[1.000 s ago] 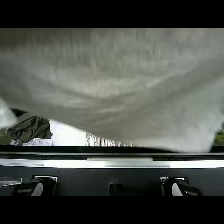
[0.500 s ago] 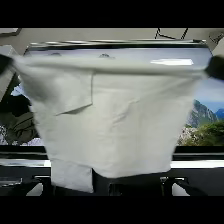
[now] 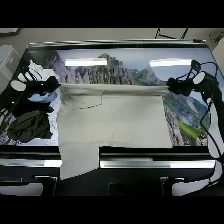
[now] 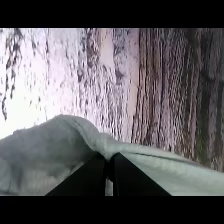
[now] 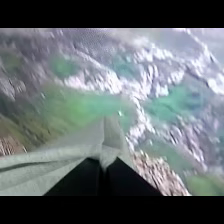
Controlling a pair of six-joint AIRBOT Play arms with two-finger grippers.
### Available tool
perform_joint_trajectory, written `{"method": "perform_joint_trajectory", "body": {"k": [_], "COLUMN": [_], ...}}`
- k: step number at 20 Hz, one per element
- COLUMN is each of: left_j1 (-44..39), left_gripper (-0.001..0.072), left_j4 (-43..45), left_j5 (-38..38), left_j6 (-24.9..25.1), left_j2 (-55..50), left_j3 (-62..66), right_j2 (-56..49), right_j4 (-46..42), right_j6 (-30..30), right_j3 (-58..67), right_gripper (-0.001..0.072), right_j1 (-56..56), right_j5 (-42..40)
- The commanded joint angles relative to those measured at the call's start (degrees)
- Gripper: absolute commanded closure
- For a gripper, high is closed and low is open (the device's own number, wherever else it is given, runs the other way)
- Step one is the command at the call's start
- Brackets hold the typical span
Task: Fold the clothes and pants, and hang the long-sleeved shirts on hangers.
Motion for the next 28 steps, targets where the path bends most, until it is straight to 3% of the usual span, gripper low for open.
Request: {"method": "perform_joint_trajectory", "body": {"k": [1, 4, 6, 8, 13, 14, 16, 22, 23, 24, 25, 26, 27, 28], "left_j1": [-2.6, -5.9, -6.9, -6.3, -2.2, -2.2, -2.6, -2.9, -2.9, -2.8, -2.3, -1.1, 0.5, 2.6], "left_gripper": [0.0686, 0.0686, 0.0687, 0.0687, 0.0687, 0.0687, 0.0687, 0.0686, 0.0671, 0.0526, 0.0311, 0.016, 0.0155, 0.0155], "left_j4": [-2.1, -2.1, -1.8, 4.9, 21.9, 22.6, 22.1, 22.0, 22.0, 21.9, 22.1, 22.3, 22.3, 22.2], "left_j5": [14.4, 17.4, 13.1, 6.3, -34.3, -38.1, -36.4, -32.8, -32.3, -32.8, -34.9, -38.7, -42.7, -46.6], "left_j6": [1.6, 1.5, 1.6, 1.6, 1.5, 1.5, 1.5, 0.8, -0.1, 0.0, 0.1, 1.6, 3.4, 4.4], "left_j2": [-6.6, -10.5, -10.1, -6.3, 2.0, 1.9, 1.8, 1.4, 1.4, 1.5, 1.6, 1.6, 1.9, 2.6], "left_j3": [3.1, 3.1, 3.2, 3.2, 2.6, 1.4, -3.1, -7.8, -7.7, -7.3, -6.3, -4.5, -3.0, -2.2], "right_j2": [-1.8, -3.6, -4.3, -2.4, 1.9, 1.9, 1.9, 1.5, 1.5, 1.7, 1.8, 1.8, 1.9, 2.2], "right_j4": [2.9, 3.2, 3.6, 2.5, -3.1, -2.9, -4.5, -3.1, -1.3, 0.1, 0.3, 0.2, 0.1, -0.3], "right_j6": [2.2, 2.2, 2.1, -0.6, -4.7, -5.5, -6.1, -5.1, -4.5, -4.5, -4.6, -5.7, -7.6, -8.7], "right_j3": [-0.3, -0.3, -0.3, -0.3, -0.5, -1.8, -5.6, -8.5, -8.5, -8.2, -6.7, -4.4, -2.2, -0.6], "right_gripper": [0.0676, 0.0676, 0.0676, 0.0675, 0.0675, 0.0675, 0.0675, 0.0674, 0.0648, 0.0528, 0.0337, 0.0234, 0.0154, 0.0132], "right_j1": [0.2, 0.2, 0.2, -0.3, -0.9, -0.9, -1.0, -0.9, -1.0, -1.1, -1.5, -2.3, -3.7, -6.1], "right_j5": [-15.8, -15.0, -11.1, -5.7, 27.9, 32.7, 33.7, 26.5, 26.5, 27.2, 29.8, 33.9, 38.4, 43.3]}}
